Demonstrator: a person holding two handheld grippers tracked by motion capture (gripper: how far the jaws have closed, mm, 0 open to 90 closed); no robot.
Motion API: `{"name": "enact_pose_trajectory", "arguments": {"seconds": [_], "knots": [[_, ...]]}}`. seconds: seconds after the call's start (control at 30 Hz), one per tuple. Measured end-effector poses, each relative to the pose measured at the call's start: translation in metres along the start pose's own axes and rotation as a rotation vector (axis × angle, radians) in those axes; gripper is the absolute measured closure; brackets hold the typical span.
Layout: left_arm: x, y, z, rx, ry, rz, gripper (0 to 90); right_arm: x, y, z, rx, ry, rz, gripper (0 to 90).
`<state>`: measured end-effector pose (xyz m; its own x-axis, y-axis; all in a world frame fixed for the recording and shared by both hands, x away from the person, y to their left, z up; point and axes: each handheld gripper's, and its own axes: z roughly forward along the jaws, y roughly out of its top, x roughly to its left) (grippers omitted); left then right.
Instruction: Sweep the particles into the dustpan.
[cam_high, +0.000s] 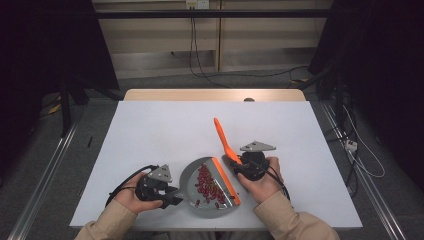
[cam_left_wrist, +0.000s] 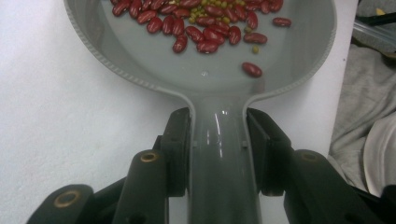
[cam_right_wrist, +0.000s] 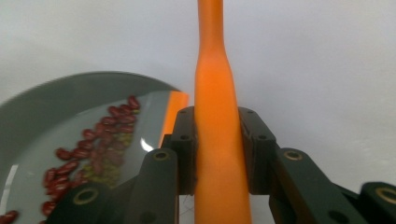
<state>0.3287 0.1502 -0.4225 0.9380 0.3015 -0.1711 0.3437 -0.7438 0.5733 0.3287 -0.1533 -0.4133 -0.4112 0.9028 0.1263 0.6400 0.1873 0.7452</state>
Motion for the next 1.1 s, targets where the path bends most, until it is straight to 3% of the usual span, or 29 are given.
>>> {"name": "enact_pose_trajectory", "arguments": {"seconds": [0.03, 0.07, 0.13, 0.17, 0.23, 0.33, 0.4, 0.47, 0.67, 0.77, 0.83, 0.9, 0.93, 1.1], "knots": [[-0.001, 0.001, -0.001, 0.017, 0.021, 0.000, 62.9, 0.004, 0.000, 0.000, 0.007, 0.019, 0.017, 71.1], [0.000, 0.001, 0.000, 0.006, -0.006, -0.003, 62.9, 0.010, -0.001, 0.001, 0.003, 0.025, 0.015, 71.0], [0.000, 0.001, 0.000, 0.006, 0.005, -0.006, 62.9, 0.021, 0.000, 0.003, 0.003, 0.020, -0.003, 71.0], [-0.001, 0.001, -0.001, 0.014, 0.022, -0.008, 62.9, 0.025, 0.001, 0.003, -0.008, 0.032, 0.000, 71.0], [0.000, 0.000, 0.000, 0.001, 0.001, -0.012, 62.9, 0.032, 0.006, 0.002, -0.018, 0.079, 0.026, 71.2], [0.000, 0.000, 0.000, -0.001, 0.015, -0.014, 62.9, 0.039, 0.011, 0.004, -0.028, 0.076, -0.013, 71.2], [0.001, -0.001, -0.001, -0.004, 0.022, -0.023, 62.9, 0.034, 0.015, 0.006, -0.045, 0.093, 0.006, 71.2], [0.002, -0.002, -0.002, -0.010, 0.026, -0.038, 62.9, 0.023, 0.021, 0.005, -0.062, 0.074, 0.026, 71.1], [0.006, -0.003, -0.002, -0.024, 0.037, -0.069, 62.8, -0.019, 0.038, 0.007, -0.090, -0.055, 0.026, 71.2], [0.009, -0.003, -0.003, -0.025, 0.046, -0.080, 62.8, -0.033, 0.038, 0.016, -0.061, -0.103, 0.024, 71.2], [0.010, -0.003, -0.002, -0.029, 0.047, -0.093, 62.7, -0.034, 0.032, 0.023, -0.033, -0.110, 0.011, 71.2], [0.012, -0.003, -0.003, -0.017, 0.050, -0.081, 62.7, -0.029, 0.025, 0.029, -0.027, -0.096, 0.000, 71.1], [0.011, -0.002, -0.002, -0.030, 0.052, -0.102, 62.7, -0.025, 0.023, 0.029, -0.035, -0.089, -0.015, 71.1], [0.013, 0.000, 0.000, -0.029, 0.068, -0.113, 62.7, 0.005, 0.019, 0.029, -0.011, -0.031, -0.066, 70.8]]}}
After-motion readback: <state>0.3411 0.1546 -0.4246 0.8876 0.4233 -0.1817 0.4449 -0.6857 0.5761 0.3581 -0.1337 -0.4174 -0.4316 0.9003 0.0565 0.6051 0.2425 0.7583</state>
